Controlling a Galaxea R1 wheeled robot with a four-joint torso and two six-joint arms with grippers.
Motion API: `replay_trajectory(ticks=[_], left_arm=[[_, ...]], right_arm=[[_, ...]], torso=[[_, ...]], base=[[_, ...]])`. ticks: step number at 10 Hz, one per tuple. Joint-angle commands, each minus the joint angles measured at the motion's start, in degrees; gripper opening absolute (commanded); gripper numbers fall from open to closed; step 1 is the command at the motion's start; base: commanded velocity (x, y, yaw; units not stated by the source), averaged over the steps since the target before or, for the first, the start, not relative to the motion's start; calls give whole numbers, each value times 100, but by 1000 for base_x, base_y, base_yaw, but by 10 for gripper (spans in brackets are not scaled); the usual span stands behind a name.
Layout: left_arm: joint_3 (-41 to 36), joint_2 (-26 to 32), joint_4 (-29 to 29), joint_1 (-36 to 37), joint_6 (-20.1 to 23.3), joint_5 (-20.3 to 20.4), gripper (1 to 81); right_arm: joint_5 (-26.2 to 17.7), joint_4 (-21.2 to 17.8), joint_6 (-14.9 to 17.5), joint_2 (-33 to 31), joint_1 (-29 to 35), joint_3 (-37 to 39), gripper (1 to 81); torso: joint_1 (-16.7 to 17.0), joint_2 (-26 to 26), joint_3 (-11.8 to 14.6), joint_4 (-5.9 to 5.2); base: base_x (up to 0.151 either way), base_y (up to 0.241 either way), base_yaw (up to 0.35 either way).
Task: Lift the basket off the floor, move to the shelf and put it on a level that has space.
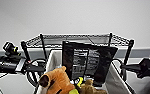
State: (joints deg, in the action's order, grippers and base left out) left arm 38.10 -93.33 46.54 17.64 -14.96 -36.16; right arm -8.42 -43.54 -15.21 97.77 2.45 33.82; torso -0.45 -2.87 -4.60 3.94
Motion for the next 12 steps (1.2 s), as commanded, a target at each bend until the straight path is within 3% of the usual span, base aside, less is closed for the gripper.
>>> replay_trajectory(ticks=[1, 3, 7, 12], left_arm=[[365, -195, 382, 1114, -244, 188, 10], [444, -380, 364, 1395, -499, 83, 10], [997, -854, 382, 2010, -947, -111, 10], [1296, -1118, 382, 2204, -1053, -137, 10]], right_arm=[[-309, -137, -588, -9, 1322, 212, 10], [-450, -128, -851, 0, 1586, 299, 10], [-476, -128, -1071, 290, 1841, 580, 10], [-748, -67, -1702, 509, 2702, 853, 10]], torso=[[0, 0, 2, 0], [2, 0, 2, 0], [2, 0, 2, 0], [0, 0, 2, 0]], base=[[0, 0, 0], [0, 0, 0], [0, 0, 0], [0, 0, 0]])
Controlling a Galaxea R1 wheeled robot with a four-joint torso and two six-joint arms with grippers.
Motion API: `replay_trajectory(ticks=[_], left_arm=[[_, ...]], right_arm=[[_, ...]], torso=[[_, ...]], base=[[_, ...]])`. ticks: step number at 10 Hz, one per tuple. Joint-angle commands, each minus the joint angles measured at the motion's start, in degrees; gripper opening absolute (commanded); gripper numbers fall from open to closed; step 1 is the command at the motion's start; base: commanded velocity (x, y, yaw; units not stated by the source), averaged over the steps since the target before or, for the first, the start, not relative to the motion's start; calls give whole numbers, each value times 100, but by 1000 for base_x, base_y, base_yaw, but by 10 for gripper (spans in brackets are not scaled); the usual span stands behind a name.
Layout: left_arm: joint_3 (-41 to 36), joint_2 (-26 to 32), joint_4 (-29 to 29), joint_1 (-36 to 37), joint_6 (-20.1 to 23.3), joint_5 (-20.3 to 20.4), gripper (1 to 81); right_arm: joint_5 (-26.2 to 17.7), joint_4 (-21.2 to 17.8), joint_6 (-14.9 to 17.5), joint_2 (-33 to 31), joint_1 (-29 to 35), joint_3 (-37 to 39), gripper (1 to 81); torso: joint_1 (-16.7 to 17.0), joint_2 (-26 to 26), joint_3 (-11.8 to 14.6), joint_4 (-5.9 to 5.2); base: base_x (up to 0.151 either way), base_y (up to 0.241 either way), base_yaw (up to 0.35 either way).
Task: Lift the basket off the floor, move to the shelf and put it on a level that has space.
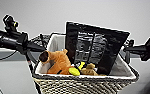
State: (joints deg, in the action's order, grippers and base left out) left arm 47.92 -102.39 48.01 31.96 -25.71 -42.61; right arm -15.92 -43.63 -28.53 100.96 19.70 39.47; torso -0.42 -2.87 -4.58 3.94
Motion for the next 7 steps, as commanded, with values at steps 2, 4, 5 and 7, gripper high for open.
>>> replay_trajectory(ticks=[2, 4, 5, 7], left_arm=[[552, -362, 244, 859, 13, 499, 10], [832, -519, 297, 1060, -56, 499, 10], [1025, -633, 366, 1175, -57, 499, 10], [1446, -923, 446, 1352, -57, 490, 10]], right_arm=[[-192, -49, -540, 322, 1259, 525, 10], [-332, -49, -680, 480, 1487, 814, 10], [-394, -49, -698, 567, 1557, 955, 10], [-411, -66, -725, 700, 1707, 1227, 10]], torso=[[-2, 0, 0, -2], [0, 0, 0, -2], [0, 0, 0, -2], [-2, 0, -2, -2]], base=[[0, 0, 0], [0, 0, 0], [0, 0, 0], [0, 0, 0]])
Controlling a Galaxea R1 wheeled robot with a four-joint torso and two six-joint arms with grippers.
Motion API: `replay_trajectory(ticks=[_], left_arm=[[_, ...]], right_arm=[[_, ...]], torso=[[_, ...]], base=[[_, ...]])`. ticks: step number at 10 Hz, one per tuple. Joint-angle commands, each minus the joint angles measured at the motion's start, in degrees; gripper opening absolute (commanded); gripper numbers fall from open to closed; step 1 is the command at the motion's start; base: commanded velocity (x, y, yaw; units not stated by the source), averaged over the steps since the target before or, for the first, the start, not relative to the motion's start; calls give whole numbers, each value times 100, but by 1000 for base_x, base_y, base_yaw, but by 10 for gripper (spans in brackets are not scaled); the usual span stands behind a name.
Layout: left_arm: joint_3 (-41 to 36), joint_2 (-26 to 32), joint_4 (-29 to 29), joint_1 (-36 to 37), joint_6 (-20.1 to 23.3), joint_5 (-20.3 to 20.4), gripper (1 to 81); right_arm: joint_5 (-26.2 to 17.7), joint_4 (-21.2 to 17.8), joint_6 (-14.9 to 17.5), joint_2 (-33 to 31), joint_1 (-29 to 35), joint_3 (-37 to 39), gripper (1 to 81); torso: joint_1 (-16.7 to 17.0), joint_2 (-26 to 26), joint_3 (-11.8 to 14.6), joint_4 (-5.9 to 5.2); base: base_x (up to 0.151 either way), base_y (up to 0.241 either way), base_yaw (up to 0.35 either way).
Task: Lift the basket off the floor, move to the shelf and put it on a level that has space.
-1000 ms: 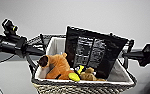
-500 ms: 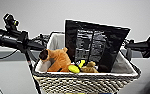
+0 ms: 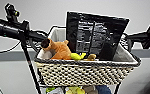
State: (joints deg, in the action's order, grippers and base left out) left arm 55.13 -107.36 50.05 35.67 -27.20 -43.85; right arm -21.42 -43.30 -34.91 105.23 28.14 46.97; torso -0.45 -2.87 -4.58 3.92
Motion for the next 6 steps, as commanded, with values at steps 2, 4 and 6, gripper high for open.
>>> replay_trajectory(ticks=[2, 4, 6], left_arm=[[1078, -733, 303, 1033, 92, 545, 10], [1385, -962, 268, 1034, 92, 535, 10], [1614, -1138, 286, 1104, 92, 527, 10]], right_arm=[[-1, -152, -86, 448, 1039, 758, 10], [-178, -179, -86, 607, 1136, 1206, 10], [-231, -187, -94, 799, 1206, 1488, 10]], torso=[[2, 0, -2, 0], [2, 0, -2, 0], [2, 0, -2, 0]], base=[[0, 0, 0], [0, 0, 0], [0, 0, 0]])
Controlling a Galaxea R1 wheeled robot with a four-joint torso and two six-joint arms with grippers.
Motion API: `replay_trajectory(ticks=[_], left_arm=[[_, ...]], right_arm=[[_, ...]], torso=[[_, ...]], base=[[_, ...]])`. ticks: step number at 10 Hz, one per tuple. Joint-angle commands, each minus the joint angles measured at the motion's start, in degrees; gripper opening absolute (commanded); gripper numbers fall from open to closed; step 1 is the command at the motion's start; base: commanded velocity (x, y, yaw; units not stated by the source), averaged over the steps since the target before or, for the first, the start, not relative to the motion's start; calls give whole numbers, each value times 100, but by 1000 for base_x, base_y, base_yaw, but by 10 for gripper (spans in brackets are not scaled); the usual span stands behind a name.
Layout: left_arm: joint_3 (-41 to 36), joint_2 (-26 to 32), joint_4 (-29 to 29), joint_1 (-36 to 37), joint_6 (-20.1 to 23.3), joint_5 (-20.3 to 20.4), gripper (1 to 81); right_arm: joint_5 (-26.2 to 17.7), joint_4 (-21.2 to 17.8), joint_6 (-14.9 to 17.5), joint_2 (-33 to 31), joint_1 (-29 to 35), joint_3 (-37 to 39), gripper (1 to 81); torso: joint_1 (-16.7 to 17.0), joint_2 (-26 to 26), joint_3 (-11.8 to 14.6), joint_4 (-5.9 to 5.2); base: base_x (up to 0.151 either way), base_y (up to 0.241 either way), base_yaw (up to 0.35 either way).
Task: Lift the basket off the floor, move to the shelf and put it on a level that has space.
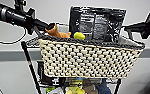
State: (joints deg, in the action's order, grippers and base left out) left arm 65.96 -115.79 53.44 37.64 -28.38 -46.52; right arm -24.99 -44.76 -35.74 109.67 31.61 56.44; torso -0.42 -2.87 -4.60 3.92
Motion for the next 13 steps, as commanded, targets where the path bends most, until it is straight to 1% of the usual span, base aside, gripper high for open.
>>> replay_trajectory(ticks=[1, 2, 4, 5, 6, 8, 10, 11, 12, 13], left_arm=[[716, -437, -36, 986, 210, 723, 10], [892, -552, -27, 1065, 210, 635, 10], [1253, -736, -53, 1091, 210, 600, 10], [1437, -868, -80, 1100, 210, 460, 10], [1629, -998, -79, 1161, 210, 416, 10], [1947, -1237, -88, 1276, 210, 293, 10], [2193, -1404, -80, 1416, 219, 275, 10], [2358, -1526, -88, 1504, 210, 102, 10], [2483, -1597, -97, 1531, 219, 20, 10], [2580, -1659, -97, 1531, 219, 20, 10]], right_arm=[[65, -41, -3, 496, 894, 724, 10], [3, -41, -3, 612, 955, 920, 10], [-217, -24, -3, 832, 1052, 1289, 10], [-243, -15, -3, 963, 1061, 1498, 10], [-260, -6, 6, 1102, 1131, 1683, 10], [-445, 12, 6, 1377, 1255, 1975, 10], [-454, 20, 15, 1605, 1324, 2256, 10], [-506, 29, 24, 1692, 1395, 2387, 10], [-603, 29, 24, 1754, 1482, 2484, 10], [-612, 20, 32, 1807, 1518, 2608, 10]], torso=[[0, 0, 0, 0], [0, 0, 0, 0], [0, 0, 0, 0], [0, 0, 0, 0], [0, 0, 0, 0], [0, 0, 0, 0], [0, 0, 0, 0], [0, 0, 0, 0], [0, 0, 0, 0], [0, 0, 0, 0]], base=[[0, 0, 0], [0, 0, 0], [0, 0, 0], [0, 0, 0], [0, 0, 0], [0, 0, 0], [0, 0, 0], [0, 0, 0], [0, 0, 0], [0, 0, 0]])
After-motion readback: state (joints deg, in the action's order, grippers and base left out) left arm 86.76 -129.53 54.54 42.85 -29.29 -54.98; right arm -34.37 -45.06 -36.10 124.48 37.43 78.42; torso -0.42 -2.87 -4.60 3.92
